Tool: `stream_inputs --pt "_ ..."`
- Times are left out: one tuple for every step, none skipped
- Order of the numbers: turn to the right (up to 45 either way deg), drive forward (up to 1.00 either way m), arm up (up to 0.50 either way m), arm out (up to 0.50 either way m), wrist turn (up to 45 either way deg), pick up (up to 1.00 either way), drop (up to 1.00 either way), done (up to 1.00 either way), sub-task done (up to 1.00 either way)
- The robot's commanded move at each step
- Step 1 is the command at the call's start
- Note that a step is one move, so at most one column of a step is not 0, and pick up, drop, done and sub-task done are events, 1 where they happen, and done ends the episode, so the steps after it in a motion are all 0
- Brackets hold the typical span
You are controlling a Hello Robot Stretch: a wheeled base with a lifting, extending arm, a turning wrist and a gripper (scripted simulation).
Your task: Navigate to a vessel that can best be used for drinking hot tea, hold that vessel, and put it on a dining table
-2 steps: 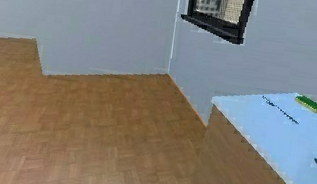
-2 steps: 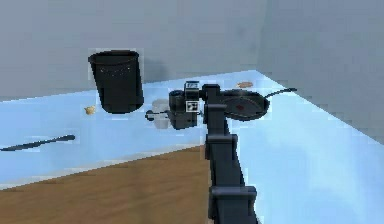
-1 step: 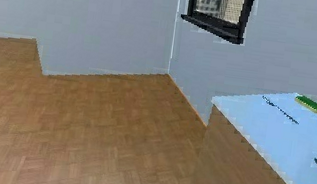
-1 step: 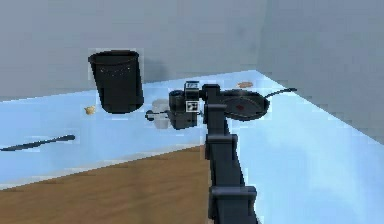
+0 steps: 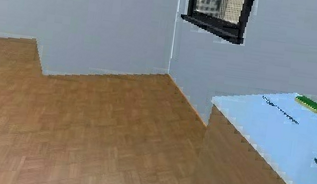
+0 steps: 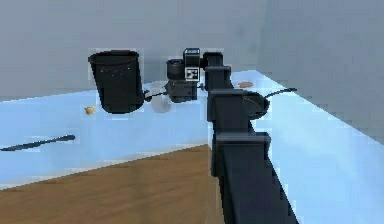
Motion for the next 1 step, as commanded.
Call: stream_inputs --pt "0.0 0.00 0.00 0.00 -45.0 0.00 0.00 0.00 0.00"
